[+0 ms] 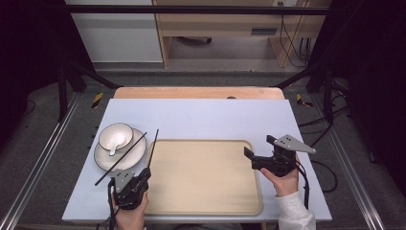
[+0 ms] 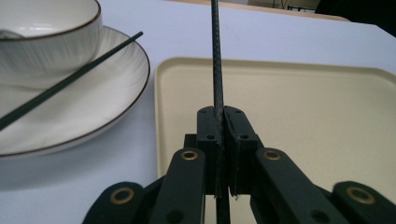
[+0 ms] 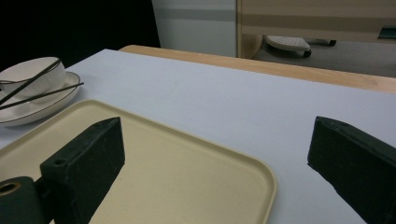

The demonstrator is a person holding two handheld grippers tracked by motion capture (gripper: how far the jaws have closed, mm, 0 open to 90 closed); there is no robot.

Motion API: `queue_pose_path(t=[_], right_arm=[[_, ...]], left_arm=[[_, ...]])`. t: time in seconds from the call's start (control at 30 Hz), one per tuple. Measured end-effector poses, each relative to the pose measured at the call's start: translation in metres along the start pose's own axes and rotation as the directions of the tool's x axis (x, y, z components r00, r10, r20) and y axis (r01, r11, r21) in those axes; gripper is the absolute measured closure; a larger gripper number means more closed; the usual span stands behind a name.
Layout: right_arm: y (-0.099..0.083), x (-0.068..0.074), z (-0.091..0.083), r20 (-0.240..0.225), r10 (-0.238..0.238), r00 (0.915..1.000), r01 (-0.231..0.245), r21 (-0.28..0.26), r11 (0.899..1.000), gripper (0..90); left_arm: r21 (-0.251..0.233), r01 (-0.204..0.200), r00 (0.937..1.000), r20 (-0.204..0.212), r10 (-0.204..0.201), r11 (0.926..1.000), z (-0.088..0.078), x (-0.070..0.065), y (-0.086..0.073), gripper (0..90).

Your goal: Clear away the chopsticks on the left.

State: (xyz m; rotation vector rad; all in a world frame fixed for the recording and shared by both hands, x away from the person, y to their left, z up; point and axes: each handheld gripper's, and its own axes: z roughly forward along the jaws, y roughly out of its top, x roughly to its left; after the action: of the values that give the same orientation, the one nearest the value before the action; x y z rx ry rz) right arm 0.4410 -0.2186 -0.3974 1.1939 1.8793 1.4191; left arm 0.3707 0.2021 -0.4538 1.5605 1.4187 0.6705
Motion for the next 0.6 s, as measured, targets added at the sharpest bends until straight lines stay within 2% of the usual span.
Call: queue_pose_path(t=[0.07, 0.23, 0.4, 0.6], right_arm=[[0.0, 0.001, 0.001, -0.002, -0.005, 1.0, 0.005, 0.003, 1.0, 4.1], [-0.001, 0.002, 0.003, 0.002, -0.005, 1.0, 0.005, 0.01, 1.0, 4.1], [-0.001, 0.001, 0.004, 0.004, -0.009, 1.0, 0.009, 0.014, 1.0, 4.1], [-0.002, 0.001, 0.005, 0.002, -0.015, 0.9999, 0.015, 0.019, 1.0, 4.1]], left_arm=[[0.011, 0.012, 0.9998, -0.014, -0.011, 0.9999, 0.004, 0.002, -0.009, 85.4], [0.028, 0.029, 0.9991, -0.031, -0.028, 0.9992, 0.01, 0.006, -0.016, 85.4], [0.04, 0.026, 0.9989, -0.041, -0.024, 0.9989, 0.016, 0.006, -0.02, 85.4], [0.079, 0.025, 0.9983, -0.055, -0.021, 0.9965, 0.024, 0.007, -0.024, 85.4]])
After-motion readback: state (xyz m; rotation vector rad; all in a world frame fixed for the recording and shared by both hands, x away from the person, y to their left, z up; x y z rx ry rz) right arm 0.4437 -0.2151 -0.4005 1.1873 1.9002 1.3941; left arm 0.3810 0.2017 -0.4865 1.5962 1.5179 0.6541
